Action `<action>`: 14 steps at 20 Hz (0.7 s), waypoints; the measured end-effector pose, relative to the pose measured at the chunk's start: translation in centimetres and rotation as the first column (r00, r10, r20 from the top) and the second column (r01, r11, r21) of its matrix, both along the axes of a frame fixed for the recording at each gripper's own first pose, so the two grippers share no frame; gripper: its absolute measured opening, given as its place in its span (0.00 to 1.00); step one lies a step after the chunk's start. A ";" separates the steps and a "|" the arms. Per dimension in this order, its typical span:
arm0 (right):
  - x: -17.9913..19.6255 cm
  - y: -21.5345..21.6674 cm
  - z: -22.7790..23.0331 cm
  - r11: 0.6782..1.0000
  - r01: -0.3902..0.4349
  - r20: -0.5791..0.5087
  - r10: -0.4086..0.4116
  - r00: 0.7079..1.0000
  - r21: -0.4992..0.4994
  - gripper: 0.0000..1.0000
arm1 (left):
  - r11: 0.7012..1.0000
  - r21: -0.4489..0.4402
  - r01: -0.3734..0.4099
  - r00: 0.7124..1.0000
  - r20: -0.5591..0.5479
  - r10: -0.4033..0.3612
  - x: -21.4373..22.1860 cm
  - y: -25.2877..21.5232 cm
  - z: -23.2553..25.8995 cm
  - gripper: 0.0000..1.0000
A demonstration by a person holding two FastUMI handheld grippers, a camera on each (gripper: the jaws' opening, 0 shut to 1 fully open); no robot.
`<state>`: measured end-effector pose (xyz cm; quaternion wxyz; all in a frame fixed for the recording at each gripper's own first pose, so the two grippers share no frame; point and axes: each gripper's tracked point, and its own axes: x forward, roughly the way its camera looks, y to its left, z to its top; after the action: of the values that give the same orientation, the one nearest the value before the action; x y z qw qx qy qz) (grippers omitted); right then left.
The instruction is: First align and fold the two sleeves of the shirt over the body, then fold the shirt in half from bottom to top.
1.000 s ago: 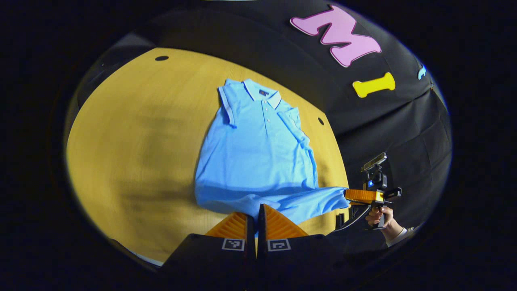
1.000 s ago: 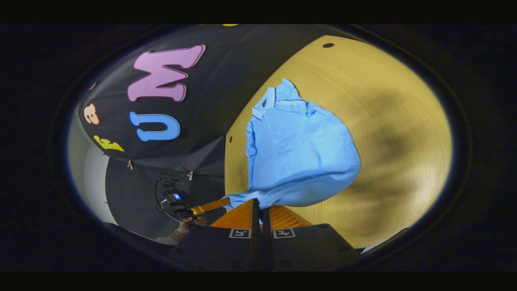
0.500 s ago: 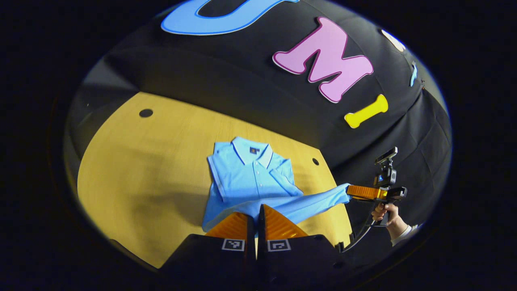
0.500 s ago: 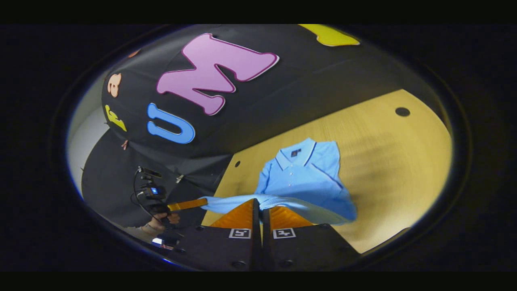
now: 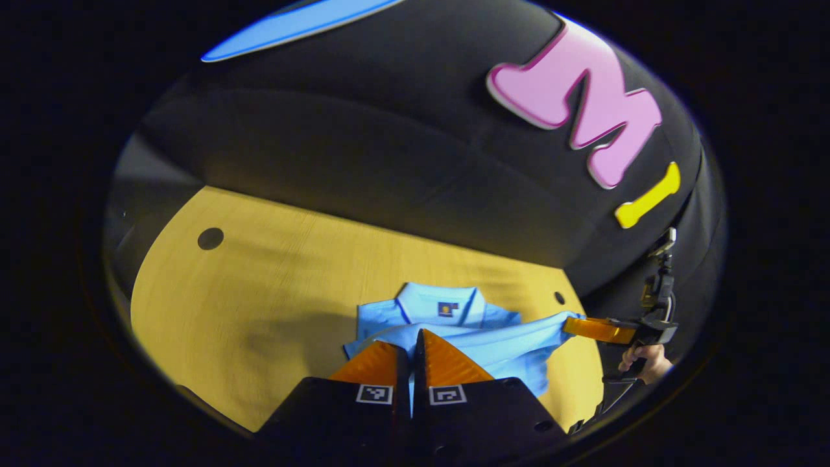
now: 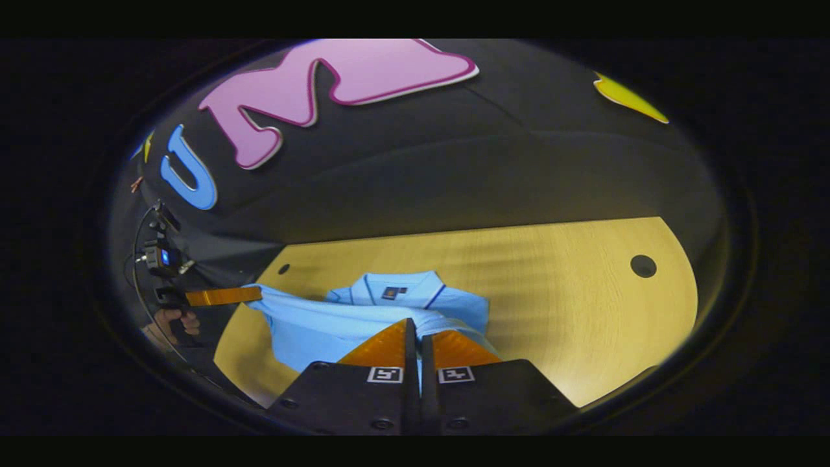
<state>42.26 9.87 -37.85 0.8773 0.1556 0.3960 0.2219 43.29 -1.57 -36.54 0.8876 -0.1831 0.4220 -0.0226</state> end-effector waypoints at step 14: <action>4.4 -3.1 -0.9 0.987 0.063 0.155 -0.039 0.987 -0.150 0.82 | 0.943 0.301 -0.140 0.990 0.025 0.139 2.4 5.5 -3.2 0.96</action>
<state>46.68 6.81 -38.76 0.9196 0.0800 0.3403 0.1792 45.64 3.91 -39.79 0.9052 -0.0747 0.4052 0.1045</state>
